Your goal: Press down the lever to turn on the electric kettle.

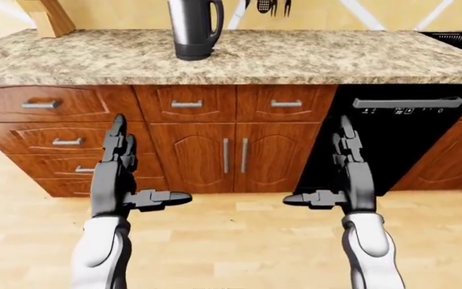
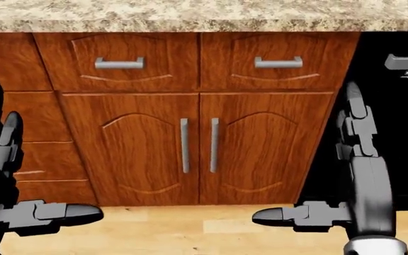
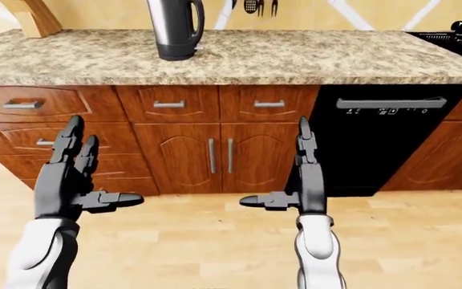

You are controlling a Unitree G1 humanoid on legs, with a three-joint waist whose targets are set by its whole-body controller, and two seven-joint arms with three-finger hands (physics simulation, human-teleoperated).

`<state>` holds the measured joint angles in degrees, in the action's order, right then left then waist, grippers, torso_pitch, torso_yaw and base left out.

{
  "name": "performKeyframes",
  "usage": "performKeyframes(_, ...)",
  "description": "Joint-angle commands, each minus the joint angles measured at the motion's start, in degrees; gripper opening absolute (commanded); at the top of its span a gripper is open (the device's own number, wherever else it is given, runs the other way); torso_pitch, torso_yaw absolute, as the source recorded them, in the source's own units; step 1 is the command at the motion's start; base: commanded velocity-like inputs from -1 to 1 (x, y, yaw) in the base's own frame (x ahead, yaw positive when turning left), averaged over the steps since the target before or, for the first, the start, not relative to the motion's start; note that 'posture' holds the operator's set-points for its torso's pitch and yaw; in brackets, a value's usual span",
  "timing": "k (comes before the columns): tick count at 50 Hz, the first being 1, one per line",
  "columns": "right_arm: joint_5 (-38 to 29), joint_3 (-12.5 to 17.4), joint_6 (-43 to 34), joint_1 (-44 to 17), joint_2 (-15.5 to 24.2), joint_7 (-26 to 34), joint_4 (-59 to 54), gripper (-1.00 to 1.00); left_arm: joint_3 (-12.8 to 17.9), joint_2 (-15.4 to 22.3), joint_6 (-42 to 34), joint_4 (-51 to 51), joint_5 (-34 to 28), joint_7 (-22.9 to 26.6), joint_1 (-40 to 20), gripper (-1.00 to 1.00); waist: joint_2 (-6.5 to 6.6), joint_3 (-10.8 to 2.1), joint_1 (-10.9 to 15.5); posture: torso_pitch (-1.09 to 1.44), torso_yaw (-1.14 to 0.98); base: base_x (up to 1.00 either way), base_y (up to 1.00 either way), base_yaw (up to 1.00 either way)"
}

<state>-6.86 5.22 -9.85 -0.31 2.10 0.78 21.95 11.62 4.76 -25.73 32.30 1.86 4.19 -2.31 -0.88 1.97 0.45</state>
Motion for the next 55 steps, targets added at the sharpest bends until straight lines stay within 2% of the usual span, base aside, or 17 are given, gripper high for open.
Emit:
performKeyframes(1, -0.12, 0.23, 1.29, -0.83, 0.38, -0.21, 1.75, 1.00, -0.22, 0.02, 2.45, 1.54, 0.14, 0.14, -0.69, 1.00, -0.02, -0.53, -0.10, 0.00, 0.00, 0.00, 0.00, 0.26)
performKeyframes(3, -0.20, 0.20, 1.21, -0.83, 0.40, -0.16, 1.94, 1.00, -0.12, 0.18, 1.31, 2.22, 0.26, 0.08, -1.10, 1.00, -2.48, -0.90, -0.18, 0.00, 0.00, 0.00, 0.00, 0.27)
performKeyframes(4, -0.22, 0.18, 1.20, -0.83, 0.39, -0.15, 1.98, 1.00, -0.08, 0.27, 0.82, 2.49, 0.28, 0.03, -1.33, 1.00, -4.54, -1.66, -0.29, 0.00, 0.00, 0.00, 0.00, 0.27)
performKeyframes(5, -0.27, 0.14, 1.26, -0.79, 0.39, -0.13, 1.94, 1.00, -0.02, 0.33, 0.32, 2.74, 0.35, 0.00, -1.53, 1.00, -1.65, -0.89, -0.76, 0.00, 0.00, 0.00, 0.00, 0.27)
performKeyframes(7, -0.17, 0.10, 1.92, -0.65, 0.33, -0.08, 1.48, 1.00, -0.10, 0.26, 0.53, 2.67, 0.40, 0.10, -1.30, 1.00, -2.38, -0.78, -0.24, 0.00, 0.00, 0.00, 0.00, 0.26)
performKeyframes(9, -0.18, 0.09, 1.93, -0.61, 0.31, -0.07, 1.52, 1.00, -0.24, -0.06, 2.57, 1.62, 0.23, 0.29, -0.36, 1.00, -1.68, -1.13, -0.02, 0.00, 0.00, 0.00, 0.00, 0.27)
performKeyframes(12, -0.19, 0.11, 1.93, -0.65, 0.32, -0.08, 1.54, 1.00, -0.30, -0.12, 2.73, 1.63, 0.19, 0.32, -0.22, 1.00, -0.02, -0.42, -0.04, 0.00, 0.00, 0.00, 0.00, 0.26)
performKeyframes(15, -0.25, 0.10, 1.96, -0.68, 0.30, -0.13, 1.44, 1.00, -0.12, 0.17, 0.69, 2.81, 0.37, 0.17, -1.06, 1.00, 2.45, -0.33, -0.31, 0.00, 0.00, 0.00, 0.00, 0.27)
performKeyframes(17, -1.22, -0.02, 2.53, -0.58, 0.40, -0.65, 1.39, 1.00, -0.27, -0.12, 2.46, 1.86, 0.19, 0.34, -0.22, 1.00, 5.40, -0.70, -1.19, 0.00, 0.00, 0.00, 0.00, 0.13)
performKeyframes(19, -0.42, 0.21, 1.66, -0.69, 0.26, -0.43, 1.85, 1.00, -0.22, -0.08, 2.26, 1.95, 0.21, 0.34, -0.31, 1.00, 3.70, -0.47, -1.36, 0.00, 0.00, 0.00, 0.00, 0.00)
performKeyframes(24, 0.16, 0.34, 1.87, -0.75, 0.29, -0.37, 1.74, 1.00, -0.08, 0.20, 0.78, 2.54, 0.39, 0.26, -1.18, 1.00, 0.79, -1.24, -0.92, 0.00, 0.00, 0.00, 0.00, 0.00)
performKeyframes(36, -0.88, 0.22, 1.99, -0.58, 0.38, -0.54, 2.32, 1.00, -0.32, -0.03, 2.44, 1.58, 0.27, 0.57, -0.48, 1.00, 0.71, -2.14, -0.18, 0.00, 0.00, 0.00, 0.00, 0.00)
performKeyframes(37, -0.96, 0.22, 2.04, -0.54, 0.37, -0.52, 2.45, 1.00, -0.32, 0.05, 1.93, 1.83, 0.29, 0.52, -0.75, 1.00, 0.97, -3.19, -0.26, 0.00, 0.00, 0.08, 0.00, 0.00)
performKeyframes(39, -1.18, 0.17, 1.89, -0.58, 0.34, -0.59, 2.61, 1.00, -0.16, 0.24, 1.29, 2.10, 0.34, 0.51, -1.10, 1.00, 1.10, -1.14, -0.23, 0.00, 0.00, 0.10, 0.00, 0.00)
performKeyframes(43, -1.28, 0.21, 1.87, -0.61, 0.36, -0.54, 2.60, 1.00, -0.24, 0.23, 1.13, 2.25, 0.30, 0.53, -1.11, 1.00, 1.46, -0.59, -0.31, 0.00, 0.00, 0.11, 0.00, 0.00)
performKeyframes(49, -1.41, 0.19, 1.86, -0.55, 0.34, -0.47, 2.70, 1.00, -0.15, 0.27, 0.80, 2.56, 0.37, 0.58, -1.17, 1.00, 3.09, -0.19, -0.26, 0.00, 0.00, 0.12, 0.00, 0.00)
performKeyframes(55, -1.48, 0.22, 1.98, -0.58, 0.36, -0.41, 2.57, 1.00, -0.34, -0.09, 2.71, 1.65, 0.19, 0.74, -0.24, 1.00, 1.28, -0.52, -0.05, 0.00, 0.00, 0.13, 0.00, 0.00)
